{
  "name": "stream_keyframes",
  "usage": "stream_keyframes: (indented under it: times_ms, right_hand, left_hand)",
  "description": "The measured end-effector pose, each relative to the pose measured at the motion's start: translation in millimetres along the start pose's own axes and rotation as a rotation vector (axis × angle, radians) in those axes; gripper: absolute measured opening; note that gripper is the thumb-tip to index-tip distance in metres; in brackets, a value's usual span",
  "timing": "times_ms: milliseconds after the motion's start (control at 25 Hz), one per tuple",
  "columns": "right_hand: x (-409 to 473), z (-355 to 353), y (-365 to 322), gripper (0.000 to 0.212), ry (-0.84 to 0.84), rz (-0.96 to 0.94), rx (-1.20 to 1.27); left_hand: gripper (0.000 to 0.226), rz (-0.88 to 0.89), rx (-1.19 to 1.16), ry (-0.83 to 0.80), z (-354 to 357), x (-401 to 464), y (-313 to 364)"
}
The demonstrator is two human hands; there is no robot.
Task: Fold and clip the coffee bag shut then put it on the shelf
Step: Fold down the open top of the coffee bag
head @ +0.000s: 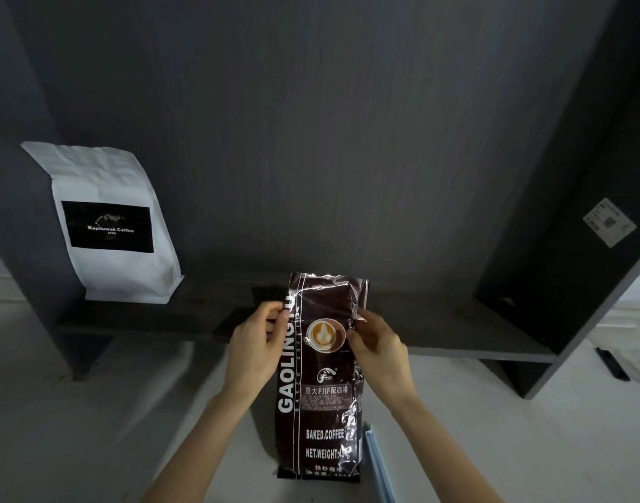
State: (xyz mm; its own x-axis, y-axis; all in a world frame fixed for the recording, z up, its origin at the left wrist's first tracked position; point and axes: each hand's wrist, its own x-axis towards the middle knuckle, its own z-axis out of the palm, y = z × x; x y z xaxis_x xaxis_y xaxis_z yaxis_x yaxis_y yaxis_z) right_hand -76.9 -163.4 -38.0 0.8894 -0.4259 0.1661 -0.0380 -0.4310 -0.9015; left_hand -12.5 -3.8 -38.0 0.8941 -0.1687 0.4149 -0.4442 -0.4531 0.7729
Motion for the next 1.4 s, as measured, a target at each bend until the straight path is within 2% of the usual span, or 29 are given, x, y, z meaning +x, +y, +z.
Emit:
stream_keyframes:
  times_ms: [200, 400, 720, 920, 1000, 1080, 1200, 1320, 1400]
  right_hand:
    - [-13.1, 2.4, -5.2, 0.036, 0.074, -0.033, 0.03]
    - [-28.7, 4.6, -6.7, 0.034, 0.182, -0.035, 0.069]
    - [-43.5, -9.5, -1.8, 0.011, 0.257, 0.034, 0.199]
    - [-48.1, -12.2, -2.0, 0.007, 0.244, 0.035, 0.234]
    - [-49.4, -11.7, -3.0, 0.006, 0.242, 0.033, 0.237]
    - [-50.9, -11.9, -3.3, 0.006, 0.255, 0.035, 0.236]
    - [-53.9, -12.0, -5.0, 0.007, 0.268, 0.027, 0.22]
    - [-58.0, -12.7, -7.4, 0.007, 0.278, -0.002, 0.172]
    - [-60.3, -13.7, -8.3, 0.008, 0.279, -0.012, 0.151]
  left_hand:
    - [0.009, 0.011, -0.072, 0.096, -4.7, -21.7, 10.5]
    - [0.002, -0.01, -0.166, 0.111, -9.3, -43.5, 20.5]
    - [0.021, -0.015, -0.19, 0.142, -10.6, -57.3, 31.9]
    - [0.012, -0.013, -0.183, 0.153, -12.5, -57.9, 39.4]
    - [0.018, 0.069, -0.154, 0.201, -18.1, -51.9, 50.7]
    - [0.021, 0.254, -0.029, 0.205, -23.7, -42.7, 69.0]
    - [0.025, 0.518, 0.311, 0.095, -22.4, -28.5, 98.6]
    - [0.021, 0.589, 0.443, -0.106, -9.2, -20.4, 120.6]
    - [0.022, 0.61, 0.491, -0.172, -0.2, -18.7, 124.6]
